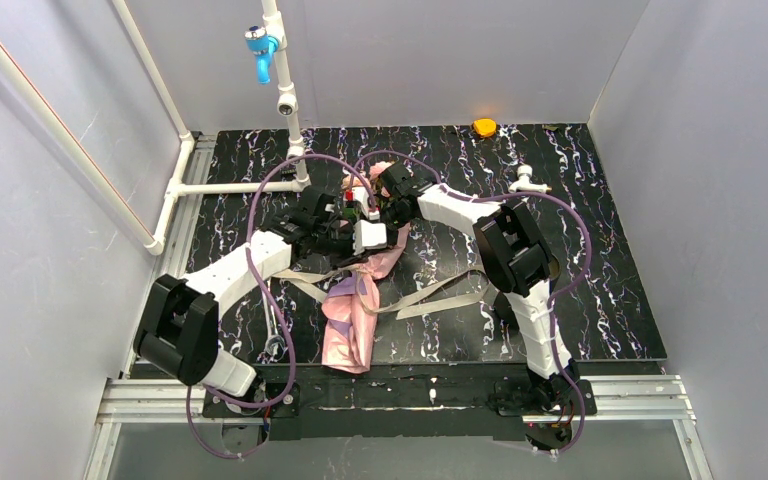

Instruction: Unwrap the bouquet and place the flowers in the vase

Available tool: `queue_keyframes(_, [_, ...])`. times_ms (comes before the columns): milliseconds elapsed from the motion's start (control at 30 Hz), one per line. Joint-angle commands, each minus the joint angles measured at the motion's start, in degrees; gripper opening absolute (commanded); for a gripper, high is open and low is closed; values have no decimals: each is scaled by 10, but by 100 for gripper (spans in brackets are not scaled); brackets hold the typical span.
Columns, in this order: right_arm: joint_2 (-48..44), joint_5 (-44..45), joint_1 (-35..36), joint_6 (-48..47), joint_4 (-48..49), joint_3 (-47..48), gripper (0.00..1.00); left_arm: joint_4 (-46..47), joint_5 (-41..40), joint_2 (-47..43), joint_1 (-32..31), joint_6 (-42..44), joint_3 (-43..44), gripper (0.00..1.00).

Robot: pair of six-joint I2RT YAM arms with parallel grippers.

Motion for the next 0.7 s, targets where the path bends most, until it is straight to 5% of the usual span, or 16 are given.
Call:
queue_keyframes(0, [41, 69, -3, -16, -68, -24, 1, 2, 2, 4, 3, 39, -18, 18])
queue_keyframes(233, [46, 68, -3, -16, -71, -18, 1, -21, -4, 6, 3, 88, -54, 31])
queue_keyframes(667, [52, 67, -3, -18, -74, -16, 1, 6, -34, 66, 3, 64, -39, 29])
